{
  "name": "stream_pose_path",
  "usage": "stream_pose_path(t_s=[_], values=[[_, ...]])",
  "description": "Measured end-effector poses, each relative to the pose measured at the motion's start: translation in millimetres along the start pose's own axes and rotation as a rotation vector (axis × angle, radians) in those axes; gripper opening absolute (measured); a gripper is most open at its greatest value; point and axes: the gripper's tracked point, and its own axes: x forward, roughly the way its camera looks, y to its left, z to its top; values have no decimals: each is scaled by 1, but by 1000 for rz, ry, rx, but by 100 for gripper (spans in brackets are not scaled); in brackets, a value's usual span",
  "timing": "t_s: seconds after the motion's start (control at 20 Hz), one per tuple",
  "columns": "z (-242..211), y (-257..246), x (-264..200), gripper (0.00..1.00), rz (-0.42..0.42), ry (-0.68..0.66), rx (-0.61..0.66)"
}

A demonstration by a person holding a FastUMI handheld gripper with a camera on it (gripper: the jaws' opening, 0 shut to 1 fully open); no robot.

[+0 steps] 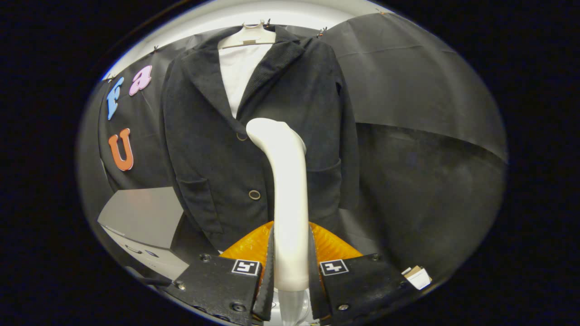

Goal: Iron the clothes twice with a garment steamer, once on the left side and once on the right side.

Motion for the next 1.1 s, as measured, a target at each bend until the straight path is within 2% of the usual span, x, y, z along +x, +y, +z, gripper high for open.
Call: stream_pose_path(t_s=[1.1], values=[[-79,-8,22,35,-32,124,-36]])
